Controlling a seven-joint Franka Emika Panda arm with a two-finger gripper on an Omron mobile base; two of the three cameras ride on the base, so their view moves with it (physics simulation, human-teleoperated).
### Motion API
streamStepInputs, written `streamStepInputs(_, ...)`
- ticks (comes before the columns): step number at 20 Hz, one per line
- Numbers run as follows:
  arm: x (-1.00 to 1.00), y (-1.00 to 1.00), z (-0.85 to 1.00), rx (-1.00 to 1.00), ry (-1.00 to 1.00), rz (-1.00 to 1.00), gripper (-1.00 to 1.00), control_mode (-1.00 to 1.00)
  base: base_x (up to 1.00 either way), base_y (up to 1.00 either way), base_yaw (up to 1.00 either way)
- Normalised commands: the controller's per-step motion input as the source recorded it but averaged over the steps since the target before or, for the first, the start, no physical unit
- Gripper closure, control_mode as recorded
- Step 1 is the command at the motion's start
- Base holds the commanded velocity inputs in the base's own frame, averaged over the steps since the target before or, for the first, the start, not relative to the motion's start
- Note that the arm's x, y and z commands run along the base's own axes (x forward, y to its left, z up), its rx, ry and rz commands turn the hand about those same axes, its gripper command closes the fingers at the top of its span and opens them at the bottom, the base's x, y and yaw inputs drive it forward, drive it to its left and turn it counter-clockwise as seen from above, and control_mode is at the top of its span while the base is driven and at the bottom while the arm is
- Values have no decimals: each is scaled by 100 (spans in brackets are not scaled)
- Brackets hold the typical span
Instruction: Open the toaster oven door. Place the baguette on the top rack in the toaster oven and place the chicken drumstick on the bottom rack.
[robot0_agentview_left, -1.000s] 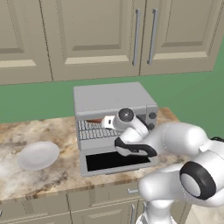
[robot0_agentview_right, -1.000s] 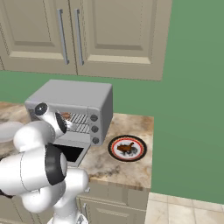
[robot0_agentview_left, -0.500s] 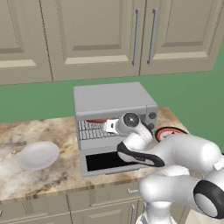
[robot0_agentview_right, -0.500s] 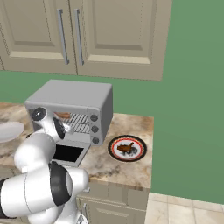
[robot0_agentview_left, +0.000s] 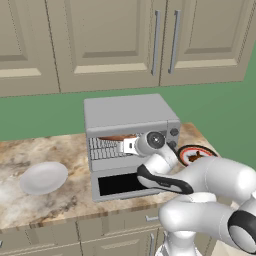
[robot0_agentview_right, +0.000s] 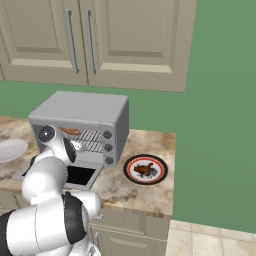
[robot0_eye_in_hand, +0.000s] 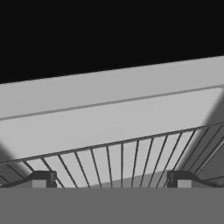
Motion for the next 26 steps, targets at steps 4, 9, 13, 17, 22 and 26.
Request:
streamStepInputs(4,5,3,-12,-5,-8,7,-100,-100,0,0,0)
streamStepInputs(9,6,6,-30,-10,-8,8,-100,-100,0,0,0)
streamStepInputs(13,10,4,-24,-8,-11,8,-100,-100,0,0,0)
streamStepInputs(17,35,2,-23,-4,-8,2,-100,-100,0,0,0)
streamStepInputs(22,25,0,-32,0,-4,0,-100,-100,0,0,0)
streamStepInputs(26,14,0,-49,0,0,0,-100,-100,0,0,0)
